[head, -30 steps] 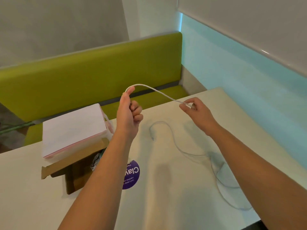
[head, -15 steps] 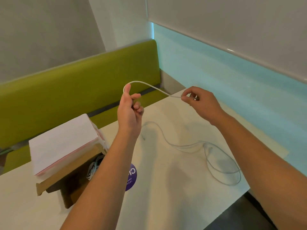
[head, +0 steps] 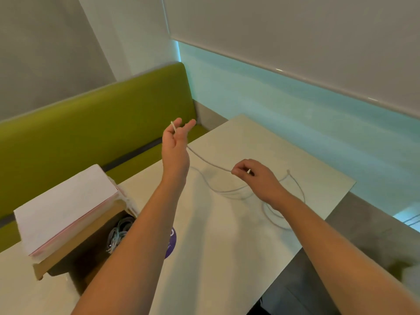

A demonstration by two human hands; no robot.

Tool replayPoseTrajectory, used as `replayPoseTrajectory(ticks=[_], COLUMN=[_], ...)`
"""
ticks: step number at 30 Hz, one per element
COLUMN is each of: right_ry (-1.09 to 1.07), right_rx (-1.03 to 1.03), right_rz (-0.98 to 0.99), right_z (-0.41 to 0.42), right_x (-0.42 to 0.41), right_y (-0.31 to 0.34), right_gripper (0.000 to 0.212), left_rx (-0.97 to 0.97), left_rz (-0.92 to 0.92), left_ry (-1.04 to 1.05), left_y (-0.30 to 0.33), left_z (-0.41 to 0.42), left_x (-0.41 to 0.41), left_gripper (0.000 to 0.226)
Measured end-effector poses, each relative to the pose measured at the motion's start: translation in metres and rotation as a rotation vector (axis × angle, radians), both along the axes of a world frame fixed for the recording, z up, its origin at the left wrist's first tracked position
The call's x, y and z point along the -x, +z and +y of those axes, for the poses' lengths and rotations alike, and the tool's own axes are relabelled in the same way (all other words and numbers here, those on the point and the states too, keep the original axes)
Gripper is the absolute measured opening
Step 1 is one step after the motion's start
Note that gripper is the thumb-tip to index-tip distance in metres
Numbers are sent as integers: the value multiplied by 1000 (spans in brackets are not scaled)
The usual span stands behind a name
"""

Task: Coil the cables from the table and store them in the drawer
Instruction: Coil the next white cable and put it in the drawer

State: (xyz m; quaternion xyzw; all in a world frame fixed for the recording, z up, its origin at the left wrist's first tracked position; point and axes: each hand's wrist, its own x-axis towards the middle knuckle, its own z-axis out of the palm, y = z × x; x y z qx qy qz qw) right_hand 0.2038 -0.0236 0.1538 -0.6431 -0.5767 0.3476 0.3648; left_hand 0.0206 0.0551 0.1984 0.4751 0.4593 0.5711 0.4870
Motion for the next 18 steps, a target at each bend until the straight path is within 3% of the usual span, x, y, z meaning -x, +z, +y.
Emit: replayPoseTrajectory(ticks=[4, 8, 12, 18], right_ry=[53, 77, 69, -39], right_rx=[31, 18, -41, -190], right_rz=[-13, -19, -43, -76], right_z=[-18, -32, -39, -41], right_x=[0, 0, 6, 7], right_y=[2, 12, 29, 55], right_gripper=[14, 19, 20, 30], left_rx=[5, -73, -26, 19], left_rz=[96, 310, 489, 531], left_ry=[5, -104, -268, -407], left_y=[-8, -22, -34, -34], left_z=[-9, -19, -31, -54], left_x=[-1, -3, -6, 10], left_gripper=[11, 27, 33, 31])
